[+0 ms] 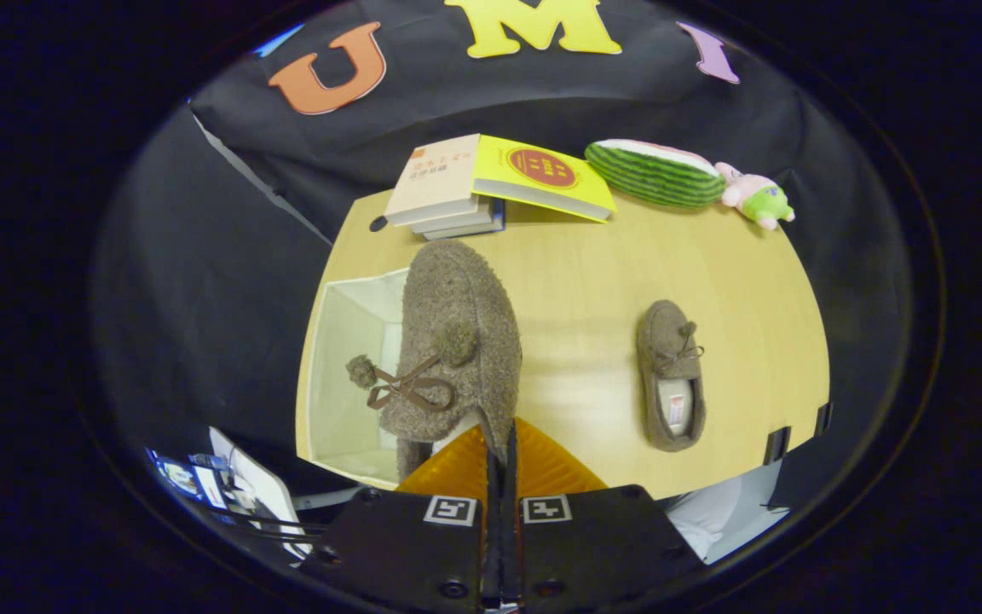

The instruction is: Open the storage box then place both shoes into the box .Put the left shoe in first, then the right shoe, with the right side of both shoes facing outward in a uniform manner.

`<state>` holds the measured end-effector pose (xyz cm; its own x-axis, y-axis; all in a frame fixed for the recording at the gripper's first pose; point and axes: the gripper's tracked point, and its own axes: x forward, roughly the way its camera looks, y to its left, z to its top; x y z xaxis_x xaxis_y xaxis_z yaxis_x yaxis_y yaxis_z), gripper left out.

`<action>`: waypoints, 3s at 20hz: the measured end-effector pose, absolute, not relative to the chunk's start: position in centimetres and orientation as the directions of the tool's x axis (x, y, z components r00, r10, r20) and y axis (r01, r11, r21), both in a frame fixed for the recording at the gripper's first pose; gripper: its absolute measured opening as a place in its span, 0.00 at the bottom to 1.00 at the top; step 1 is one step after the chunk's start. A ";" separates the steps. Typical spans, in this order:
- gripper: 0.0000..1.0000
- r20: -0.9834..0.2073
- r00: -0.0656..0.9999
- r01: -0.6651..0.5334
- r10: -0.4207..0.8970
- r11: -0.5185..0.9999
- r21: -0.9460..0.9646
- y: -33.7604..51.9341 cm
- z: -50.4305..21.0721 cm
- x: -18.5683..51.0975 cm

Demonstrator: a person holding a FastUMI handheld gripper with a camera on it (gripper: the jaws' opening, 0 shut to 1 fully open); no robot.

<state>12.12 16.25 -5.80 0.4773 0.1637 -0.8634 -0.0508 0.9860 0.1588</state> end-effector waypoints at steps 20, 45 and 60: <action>0.06 -0.787 0.535 -0.026 0.308 0.937 0.348 31.8 -15.1 15.5; 1.00 -0.685 0.652 -0.214 0.325 0.946 0.245 26.1 -6.4 11.5; 1.00 -0.691 0.720 0.016 0.069 0.993 0.116 2.4 -2.4 13.6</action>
<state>13.63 2.36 -2.38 0.7197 0.0691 -0.6908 0.0162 0.9931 0.1162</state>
